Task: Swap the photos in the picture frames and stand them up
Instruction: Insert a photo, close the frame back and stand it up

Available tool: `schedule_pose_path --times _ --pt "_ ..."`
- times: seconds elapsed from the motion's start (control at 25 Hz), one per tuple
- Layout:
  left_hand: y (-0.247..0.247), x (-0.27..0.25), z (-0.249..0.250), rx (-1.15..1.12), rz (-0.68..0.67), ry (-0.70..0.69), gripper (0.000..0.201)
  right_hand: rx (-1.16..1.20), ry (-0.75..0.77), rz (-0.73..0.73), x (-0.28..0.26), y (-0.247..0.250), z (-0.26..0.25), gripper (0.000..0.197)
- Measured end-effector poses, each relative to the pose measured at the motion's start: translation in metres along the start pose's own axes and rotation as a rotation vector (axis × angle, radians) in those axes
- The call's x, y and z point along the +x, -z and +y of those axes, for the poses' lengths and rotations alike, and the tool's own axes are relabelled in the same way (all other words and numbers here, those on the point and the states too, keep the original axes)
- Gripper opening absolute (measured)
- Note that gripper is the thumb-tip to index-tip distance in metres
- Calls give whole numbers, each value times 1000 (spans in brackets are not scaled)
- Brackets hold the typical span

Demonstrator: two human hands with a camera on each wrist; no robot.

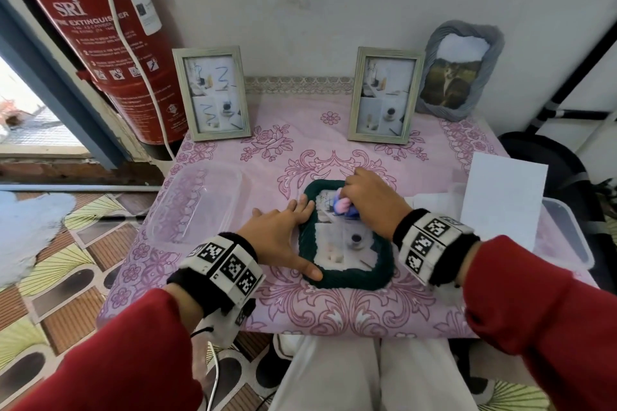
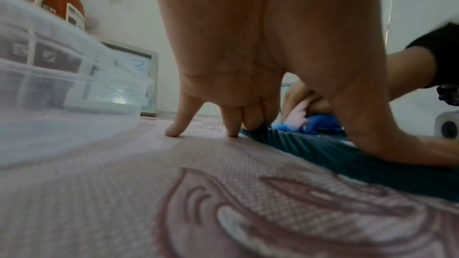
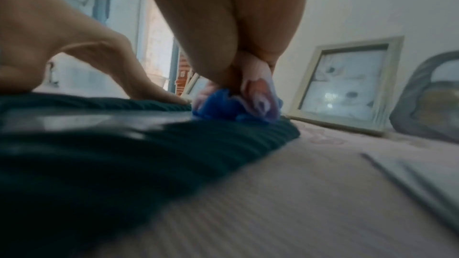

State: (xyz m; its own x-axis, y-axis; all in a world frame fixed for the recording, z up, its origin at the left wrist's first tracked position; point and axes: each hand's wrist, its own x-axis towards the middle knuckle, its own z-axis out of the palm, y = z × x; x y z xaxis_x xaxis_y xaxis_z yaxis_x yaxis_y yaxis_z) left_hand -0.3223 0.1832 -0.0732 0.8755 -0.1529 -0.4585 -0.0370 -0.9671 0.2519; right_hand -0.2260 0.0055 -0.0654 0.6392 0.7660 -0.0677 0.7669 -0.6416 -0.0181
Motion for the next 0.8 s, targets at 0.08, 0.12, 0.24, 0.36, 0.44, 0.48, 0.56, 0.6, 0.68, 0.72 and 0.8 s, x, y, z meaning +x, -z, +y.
schedule_pose_path --times 0.08,0.12,0.24,0.36,0.44,0.48,0.56,0.6,0.68,0.72,0.8 --pt "0 0 -1 -15 5 0 127 50 36 -12 10 -3 -5 13" --pt "0 0 -1 -29 3 4 127 75 76 -29 12 -5 -8 13" --pt "1 1 -1 -61 9 0 127 71 183 -65 13 -7 -16 17" --pt "2 -1 1 -55 9 8 127 133 236 -53 -2 -2 -22 19" --pt "2 -1 1 -58 3 14 128 173 294 -63 -20 0 -28 18" --pt "3 -1 1 -60 -1 14 128 163 320 -66 -30 -1 -31 18" --pt "3 -1 0 -64 -8 11 128 97 366 -72 -52 -4 -31 21" --pt "4 -2 0 -64 -11 9 127 65 375 -79 -62 -6 -27 21" --pt "3 -2 0 -62 -13 6 126 44 323 -81 -75 -6 -14 18" --pt "3 -3 1 -62 -10 7 125 49 284 -77 -77 -4 -8 16" --pt "3 -4 1 -64 -10 8 124 76 229 -67 -73 -1 2 15"
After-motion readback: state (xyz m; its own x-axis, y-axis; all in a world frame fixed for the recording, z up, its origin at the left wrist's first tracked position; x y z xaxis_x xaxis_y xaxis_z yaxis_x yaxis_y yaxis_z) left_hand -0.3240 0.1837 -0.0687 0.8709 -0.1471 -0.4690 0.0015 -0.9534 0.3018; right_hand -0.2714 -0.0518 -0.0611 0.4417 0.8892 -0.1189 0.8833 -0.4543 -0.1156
